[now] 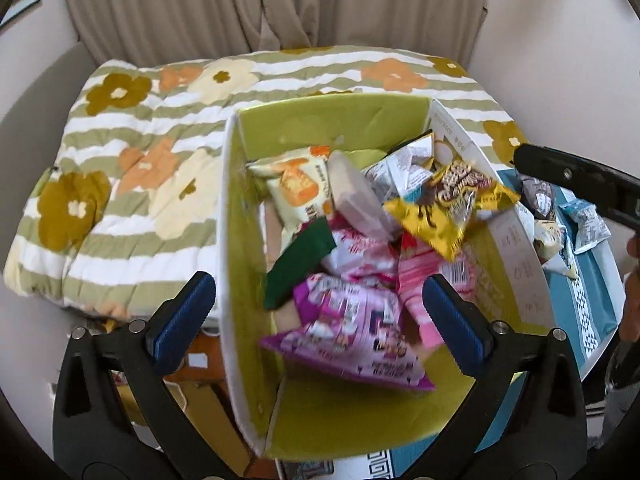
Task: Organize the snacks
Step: 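Carry the green pack into the box with the left tool while the right tool carries the gold bag, then release both packs into the box and withdraw both tools toward the table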
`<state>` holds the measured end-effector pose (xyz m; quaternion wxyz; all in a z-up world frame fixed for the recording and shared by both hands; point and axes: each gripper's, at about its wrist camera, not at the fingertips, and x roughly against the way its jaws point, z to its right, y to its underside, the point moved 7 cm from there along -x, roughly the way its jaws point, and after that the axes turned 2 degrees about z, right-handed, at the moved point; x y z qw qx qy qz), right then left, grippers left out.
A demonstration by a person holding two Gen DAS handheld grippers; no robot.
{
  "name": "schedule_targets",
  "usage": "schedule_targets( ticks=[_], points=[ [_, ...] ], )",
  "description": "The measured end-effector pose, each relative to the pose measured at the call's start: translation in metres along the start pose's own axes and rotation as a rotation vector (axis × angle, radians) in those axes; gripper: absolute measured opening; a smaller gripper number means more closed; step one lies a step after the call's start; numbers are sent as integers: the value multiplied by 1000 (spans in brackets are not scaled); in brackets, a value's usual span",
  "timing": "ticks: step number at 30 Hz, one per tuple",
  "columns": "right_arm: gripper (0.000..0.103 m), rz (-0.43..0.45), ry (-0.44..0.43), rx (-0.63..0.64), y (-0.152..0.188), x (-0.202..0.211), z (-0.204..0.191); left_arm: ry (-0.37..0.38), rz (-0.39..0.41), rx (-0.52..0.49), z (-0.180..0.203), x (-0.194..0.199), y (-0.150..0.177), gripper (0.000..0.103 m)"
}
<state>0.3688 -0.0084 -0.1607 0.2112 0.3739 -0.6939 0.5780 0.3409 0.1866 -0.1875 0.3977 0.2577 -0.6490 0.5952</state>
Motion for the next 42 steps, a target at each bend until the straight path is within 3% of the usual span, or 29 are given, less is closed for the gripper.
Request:
schedule_targets(
  ticks=[12, 25, 26, 31, 34, 42],
  points=[
    [55, -25, -15, 22, 9, -3, -17, -5, 24, 28, -8, 20, 10, 102],
    [56, 26, 41, -8, 14, 34, -3, -11, 77, 30, 9, 52, 10, 102],
    [57, 33, 47, -12, 15, 37, -1, -16, 87, 26, 12, 57, 11, 102],
    [89, 73, 54, -26, 20, 58, 11, -46, 125, 34, 28, 79, 16, 103],
    [99, 110, 59, -6, 29, 78, 18, -55, 144, 60, 41, 93, 25, 102],
    [100, 179, 79, 22, 60, 127, 45, -46, 156, 87, 87, 115, 50, 102]
  ],
)
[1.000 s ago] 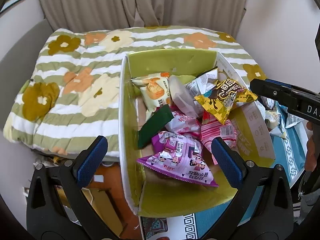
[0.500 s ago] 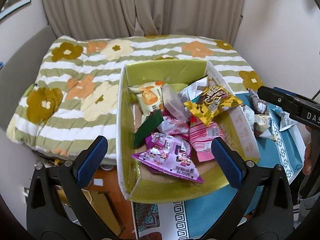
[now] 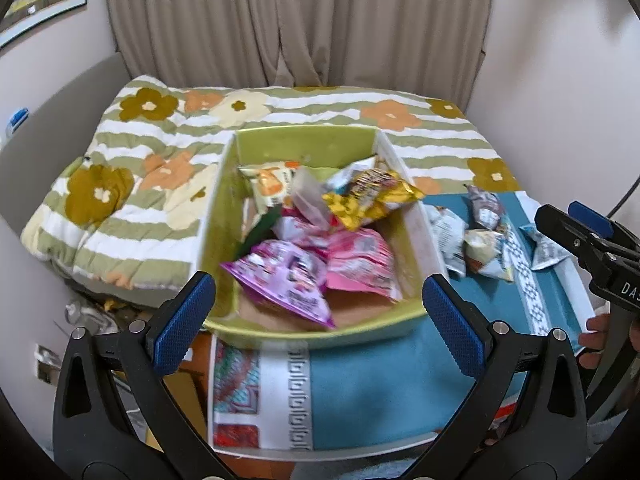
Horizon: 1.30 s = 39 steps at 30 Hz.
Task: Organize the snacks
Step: 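Release both packs into the box and withdraw both tools toward the table, then grasp the cream MPM bag with the left tool while the right tool grasps the blue-white MPM bag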
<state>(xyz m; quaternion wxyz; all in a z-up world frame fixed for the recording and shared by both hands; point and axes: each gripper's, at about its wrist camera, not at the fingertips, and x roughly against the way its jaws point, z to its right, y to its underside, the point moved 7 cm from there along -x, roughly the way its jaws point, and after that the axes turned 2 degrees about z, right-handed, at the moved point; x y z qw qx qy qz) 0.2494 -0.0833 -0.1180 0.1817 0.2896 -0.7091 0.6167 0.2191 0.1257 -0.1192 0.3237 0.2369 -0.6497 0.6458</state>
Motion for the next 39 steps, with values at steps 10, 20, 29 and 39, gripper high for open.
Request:
schedule_targets(
  ticks=[10, 20, 29, 39],
  points=[
    [100, 38, 42, -26, 20, 68, 64, 50, 37, -24, 82, 30, 22, 102],
    [100, 62, 131, -5, 47, 132, 141, 105, 62, 7, 168, 30, 37, 102],
    [100, 56, 231, -40, 61, 141, 203, 134, -9, 9, 220, -25, 31, 102],
    [100, -31, 276, -98, 59, 87, 259, 137, -137, -31, 255, -130, 17, 102]
  ],
)
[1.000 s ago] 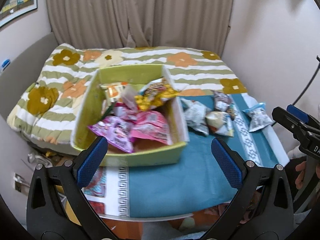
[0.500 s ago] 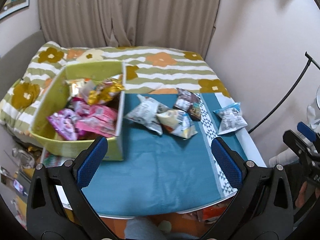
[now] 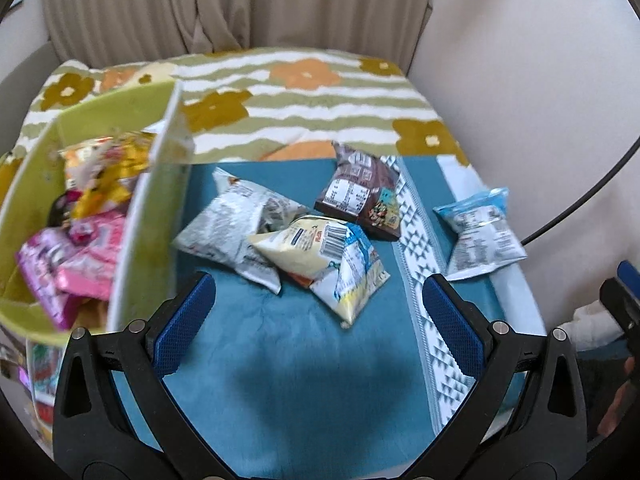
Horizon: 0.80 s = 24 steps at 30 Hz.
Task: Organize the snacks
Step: 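Grasp the cream MPM bag with the left tool while the right tool grasps the blue-white MPM bag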
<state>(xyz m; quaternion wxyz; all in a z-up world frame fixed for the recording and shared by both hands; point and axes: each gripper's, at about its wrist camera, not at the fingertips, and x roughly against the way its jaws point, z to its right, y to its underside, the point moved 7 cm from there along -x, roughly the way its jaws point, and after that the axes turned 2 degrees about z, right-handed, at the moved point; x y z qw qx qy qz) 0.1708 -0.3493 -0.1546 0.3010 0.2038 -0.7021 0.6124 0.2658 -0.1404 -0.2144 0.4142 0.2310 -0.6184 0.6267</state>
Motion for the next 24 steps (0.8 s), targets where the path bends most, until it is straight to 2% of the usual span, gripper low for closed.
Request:
schedule_targets(
  ticks=[4, 10, 15, 20, 22, 24],
  points=[
    [100, -50, 2, -18, -5, -37, 9, -5, -69, -7, 3, -44, -4, 102],
    [100, -116, 11, -39, -14, -90, 13, -21, -132, -45, 2, -92, -11, 102],
    [100, -160, 27, -53, -17, -123, 19, -22, -160, -90, 3, -111, -11, 102],
    [100, -199, 50, -57, -14, -145, 25, 8, -185, -119, 10, -123, -9, 102],
    [100, -205, 56, -55, -15, -151, 27, 20, -191, -126, 13, -126, -7, 99],
    [100, -214, 64, -47, -15, -157, 29, 42, -199, -127, 16, -127, -4, 87]
  ],
)
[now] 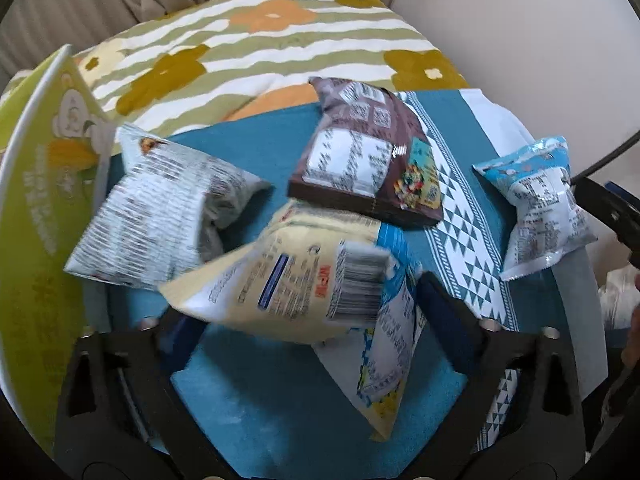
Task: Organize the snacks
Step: 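Grasp the cream MPM bag with the left tool while the right tool grasps the blue-white MPM bag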
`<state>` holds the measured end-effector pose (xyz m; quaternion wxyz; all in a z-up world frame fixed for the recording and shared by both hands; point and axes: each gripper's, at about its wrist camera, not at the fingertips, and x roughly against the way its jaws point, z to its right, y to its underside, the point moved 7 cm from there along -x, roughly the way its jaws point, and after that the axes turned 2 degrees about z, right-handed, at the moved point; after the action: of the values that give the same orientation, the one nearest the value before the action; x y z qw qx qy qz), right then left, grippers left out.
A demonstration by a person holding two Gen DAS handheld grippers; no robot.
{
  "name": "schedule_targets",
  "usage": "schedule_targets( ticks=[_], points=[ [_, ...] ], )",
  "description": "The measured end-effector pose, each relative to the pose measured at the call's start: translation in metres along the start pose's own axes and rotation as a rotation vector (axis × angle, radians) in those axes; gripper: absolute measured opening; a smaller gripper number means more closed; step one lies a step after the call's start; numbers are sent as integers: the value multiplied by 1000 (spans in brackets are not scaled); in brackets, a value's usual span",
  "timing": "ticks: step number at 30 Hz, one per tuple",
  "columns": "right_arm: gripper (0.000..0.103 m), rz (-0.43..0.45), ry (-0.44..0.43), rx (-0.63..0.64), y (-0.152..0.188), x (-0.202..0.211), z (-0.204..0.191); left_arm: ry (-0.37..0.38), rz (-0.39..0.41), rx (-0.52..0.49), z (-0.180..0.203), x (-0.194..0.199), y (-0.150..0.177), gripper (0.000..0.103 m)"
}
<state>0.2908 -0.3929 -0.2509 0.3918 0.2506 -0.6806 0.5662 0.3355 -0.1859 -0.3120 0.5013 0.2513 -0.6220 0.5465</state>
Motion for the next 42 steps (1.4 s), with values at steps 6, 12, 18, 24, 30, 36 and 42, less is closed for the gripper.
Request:
schedule_targets(
  ticks=[6, 12, 18, 24, 30, 36, 42],
  points=[
    [100, -19, 20, 14, -2, -16, 2, 26, 7, -3, 4, 3, 2, 70],
    [100, -43, 47, 39, -1, -34, 4, 35, 13, -8, 6, 5, 2, 64],
    [100, -51, 70, 87, 2, -46, 0, 39, 16, -6, 5, 8, 3, 62],
    [98, -47, 103, 148, 6, -54, -9, 40, 19, 3, 2, 13, 8, 61],
    [70, -39, 131, 196, 10, -53, -15, 31, 31, 13, -2, 21, 14, 61],
    [61, -13, 115, 192, 12, -41, -18, 20, 53, 23, -3, 35, 21, 61],
    [59, 42, 89, 180, 12, -6, -23, 31, 99, 24, 3, 63, 29, 61]
  ],
)
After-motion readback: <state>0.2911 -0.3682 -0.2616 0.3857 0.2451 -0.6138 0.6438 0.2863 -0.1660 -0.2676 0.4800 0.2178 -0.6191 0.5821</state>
